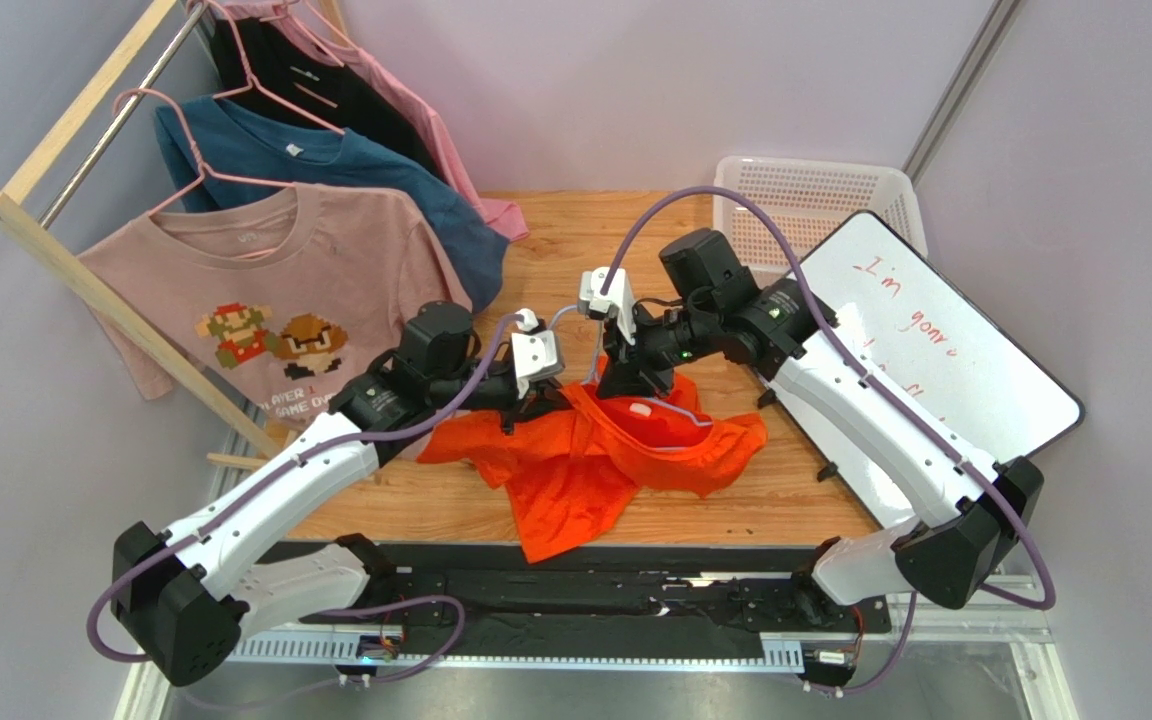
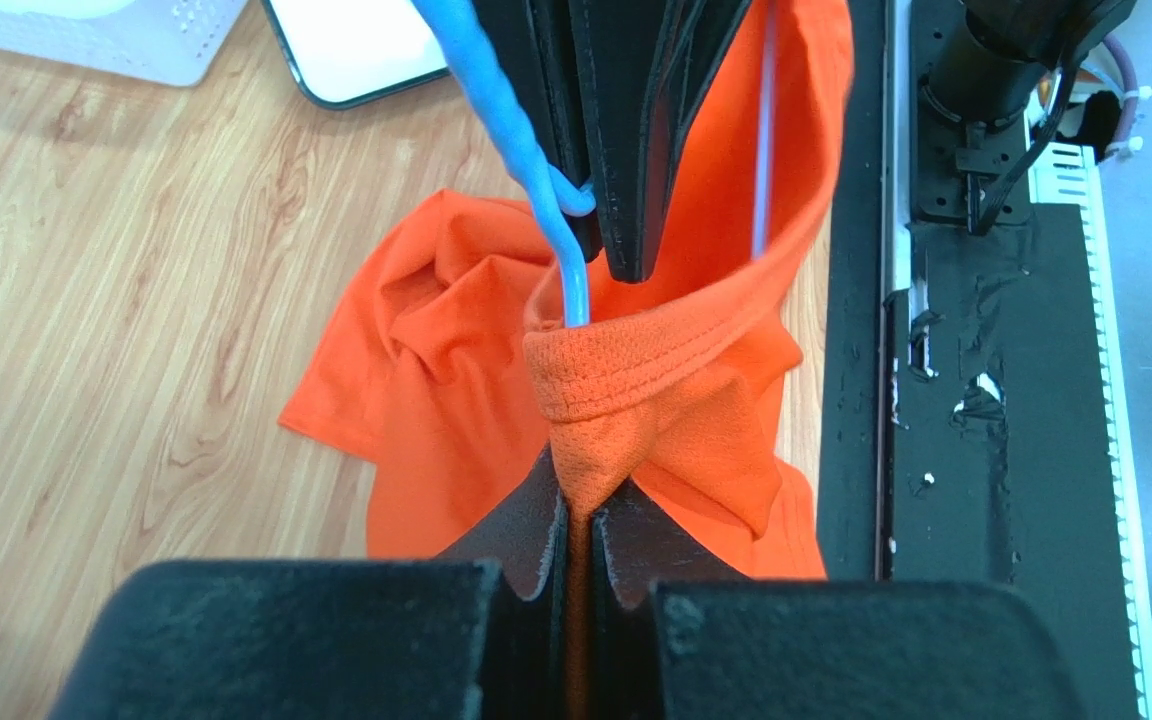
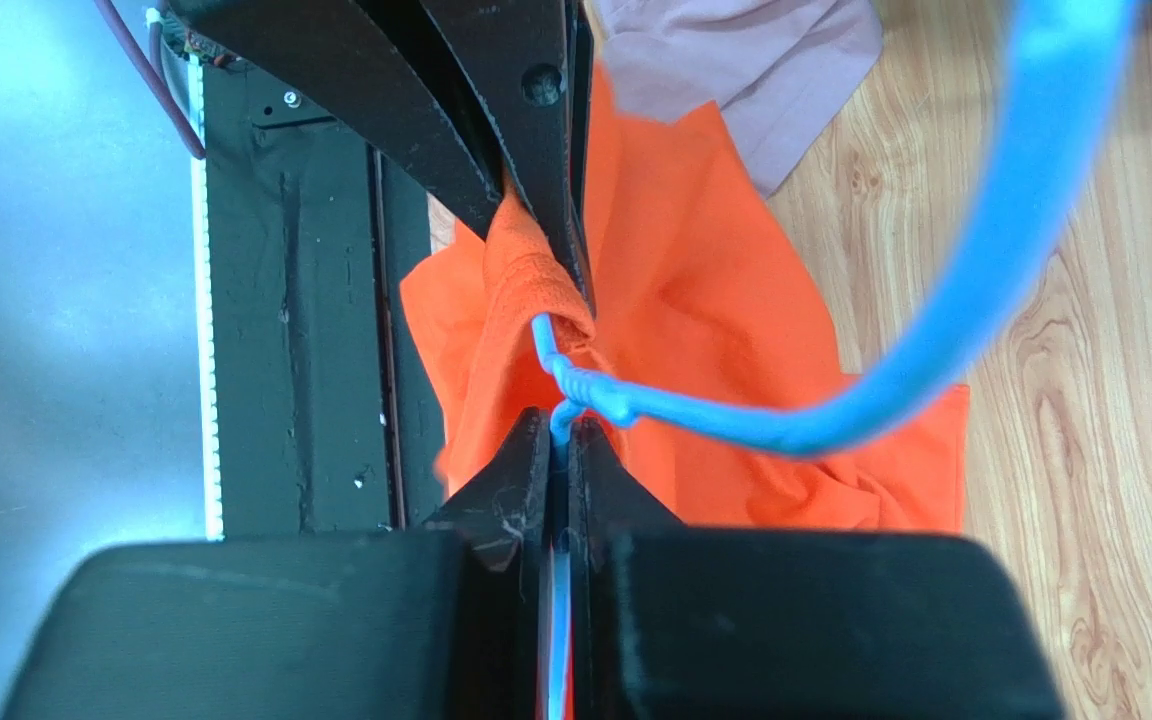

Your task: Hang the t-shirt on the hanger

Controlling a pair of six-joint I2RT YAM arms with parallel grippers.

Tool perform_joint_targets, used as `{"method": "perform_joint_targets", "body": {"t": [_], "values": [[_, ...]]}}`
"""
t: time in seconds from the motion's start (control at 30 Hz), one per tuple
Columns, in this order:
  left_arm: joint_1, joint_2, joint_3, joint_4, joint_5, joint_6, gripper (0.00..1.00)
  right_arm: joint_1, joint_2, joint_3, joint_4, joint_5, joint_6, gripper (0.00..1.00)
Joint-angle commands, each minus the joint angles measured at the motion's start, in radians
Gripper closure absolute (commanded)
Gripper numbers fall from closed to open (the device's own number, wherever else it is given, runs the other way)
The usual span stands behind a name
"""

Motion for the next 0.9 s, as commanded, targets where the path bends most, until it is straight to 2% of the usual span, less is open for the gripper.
{"method": "perform_joint_targets", "body": {"t": [0.0,0.03,0.13,0.17,0.47,0.7,0.8,0.83,0.87], "values": [[-0.009,-0.028,0.042,-0.031,0.034,0.016,1.0,-0.002,-0.025,0.015,0.063,0.023,-0.016,1.0],[-0.006,-0.034,0.037,-0.046,0.028,0.022,1.0,-0.004,-0.033,0.011,0.055,0.031,-0.027,1.0],[0.007,-0.064,0.033,-0.115,0.031,0.05,0.84,-0.014,-0.071,-0.023,0.046,0.061,-0.047,1.0],[0.013,-0.077,0.031,-0.131,0.033,0.059,0.83,-0.021,-0.092,-0.037,0.045,0.061,-0.05,1.0],[0.118,-0.157,0.002,-0.31,0.03,0.151,0.82,-0.074,-0.174,-0.043,0.011,0.042,-0.063,1.0],[0.255,-0.177,0.022,-0.43,0.054,0.243,0.87,-0.105,-0.209,-0.034,-0.006,0.052,-0.073,1.0],[0.272,-0.22,0.057,-0.415,0.043,0.222,0.76,-0.103,-0.2,-0.023,0.009,0.043,-0.041,1.0],[0.27,-0.234,0.077,-0.399,0.033,0.2,0.67,-0.103,-0.186,-0.005,0.031,0.043,-0.02,1.0],[0.272,-0.257,0.091,-0.372,0.017,0.127,0.63,-0.102,-0.177,0.008,0.042,0.045,0.026,1.0]]}}
